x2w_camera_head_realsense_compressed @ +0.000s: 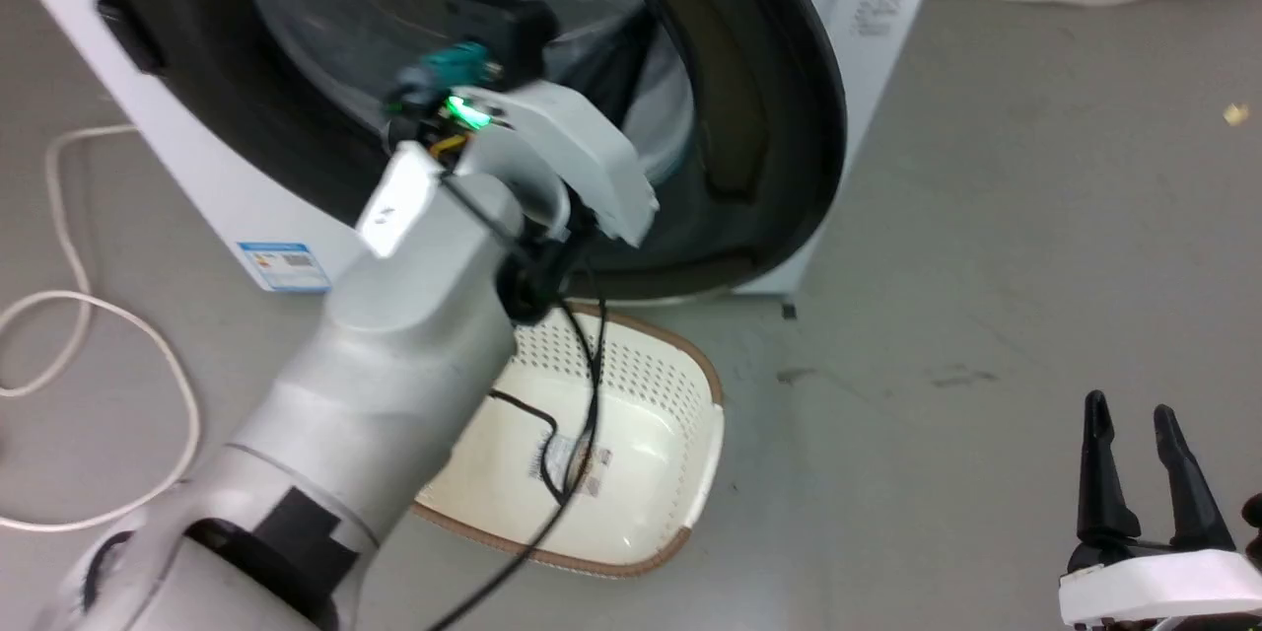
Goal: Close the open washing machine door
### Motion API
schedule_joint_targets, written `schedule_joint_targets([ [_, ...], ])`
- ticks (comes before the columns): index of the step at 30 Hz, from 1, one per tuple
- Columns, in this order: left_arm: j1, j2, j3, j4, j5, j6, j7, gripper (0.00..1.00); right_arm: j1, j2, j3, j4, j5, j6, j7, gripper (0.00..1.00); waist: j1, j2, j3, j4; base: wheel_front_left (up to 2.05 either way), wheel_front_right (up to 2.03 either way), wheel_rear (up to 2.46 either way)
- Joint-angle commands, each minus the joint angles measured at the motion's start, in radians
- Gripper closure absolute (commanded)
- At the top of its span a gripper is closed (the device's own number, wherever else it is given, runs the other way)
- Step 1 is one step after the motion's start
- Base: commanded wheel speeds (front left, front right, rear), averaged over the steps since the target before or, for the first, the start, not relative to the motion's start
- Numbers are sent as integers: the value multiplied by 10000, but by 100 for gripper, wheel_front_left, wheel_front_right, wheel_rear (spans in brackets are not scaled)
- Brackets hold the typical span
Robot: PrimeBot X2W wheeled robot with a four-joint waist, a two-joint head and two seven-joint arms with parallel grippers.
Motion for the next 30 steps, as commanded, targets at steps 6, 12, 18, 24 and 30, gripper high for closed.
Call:
schedule_joint_targets([
  [6,587,1157,1986,-2407,2148,922,-426,100,30,-6,0,33,-254,10,-44,0,-1,-1,-1050,1020,0,0,0],
  [12,2801,1968,3832,-4796,4192,1698,-430,100,247,-6,79,66,-292,10,-44,0,-1,-1,-1515,1450,0,0,0],
  [18,5244,2293,5124,-5775,4657,1569,-431,100,519,-6,116,164,-257,10,-44,0,-1,-1,-1876,1843,0,0,0],
  [24,6907,2458,5411,-5681,4216,936,-432,100,760,-6,193,172,-171,10,-44,0,-1,-1,-2021,2126,0,0,0],
  [30,8118,2393,5349,-5589,3752,499,-432,100,867,-6,346,163,-73,10,-44,0,-1,-1,-2083,2189,0,0,0],
])
